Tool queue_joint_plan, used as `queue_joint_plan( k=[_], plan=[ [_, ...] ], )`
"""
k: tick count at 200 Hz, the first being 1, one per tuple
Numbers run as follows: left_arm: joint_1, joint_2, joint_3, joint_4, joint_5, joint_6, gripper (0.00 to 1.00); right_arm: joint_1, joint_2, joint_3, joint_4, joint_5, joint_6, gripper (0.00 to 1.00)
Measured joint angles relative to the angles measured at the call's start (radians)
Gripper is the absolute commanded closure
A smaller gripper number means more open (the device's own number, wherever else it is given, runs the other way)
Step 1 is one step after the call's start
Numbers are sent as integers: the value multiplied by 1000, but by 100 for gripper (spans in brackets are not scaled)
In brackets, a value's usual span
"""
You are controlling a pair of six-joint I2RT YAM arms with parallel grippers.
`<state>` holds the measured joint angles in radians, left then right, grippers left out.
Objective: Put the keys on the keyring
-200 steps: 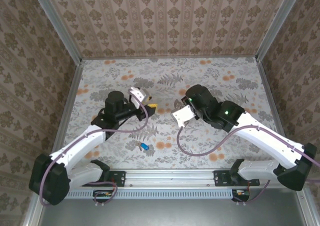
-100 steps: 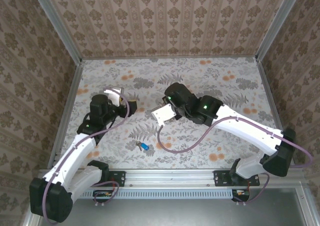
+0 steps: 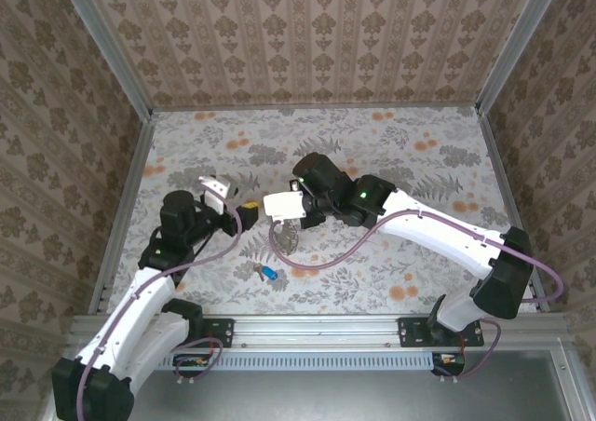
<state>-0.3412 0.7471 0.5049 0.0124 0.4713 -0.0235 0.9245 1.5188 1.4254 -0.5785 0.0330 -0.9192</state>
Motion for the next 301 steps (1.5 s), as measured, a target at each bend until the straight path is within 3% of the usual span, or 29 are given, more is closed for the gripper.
queue_joint_plan(
  k=[31, 68, 142, 198, 233, 261, 301],
  plan=[
    [-53, 9, -27, 47, 89, 44, 24, -8, -1, -32, -1, -38, 39, 100],
    [-104, 42, -48, 103, 101, 59, 24, -39, -1, -87, 0, -74, 72, 100],
    [-156, 148, -51, 137, 18, 59, 25, -290, -82, -291, 21, -139, 159, 100],
    [-170, 216, -52, 159, -137, 40, 26, -366, -42, -367, -78, -29, 58, 98],
    [-170, 271, -53, 167, -235, -16, 27, -420, 53, -410, -66, 39, 59, 92],
    [-176, 282, -56, 175, -303, -93, 27, -452, 148, -413, -59, 90, 62, 73],
    [-176, 230, -71, 110, -398, -224, 27, -462, 143, -412, -93, 87, 77, 65]
  ],
)
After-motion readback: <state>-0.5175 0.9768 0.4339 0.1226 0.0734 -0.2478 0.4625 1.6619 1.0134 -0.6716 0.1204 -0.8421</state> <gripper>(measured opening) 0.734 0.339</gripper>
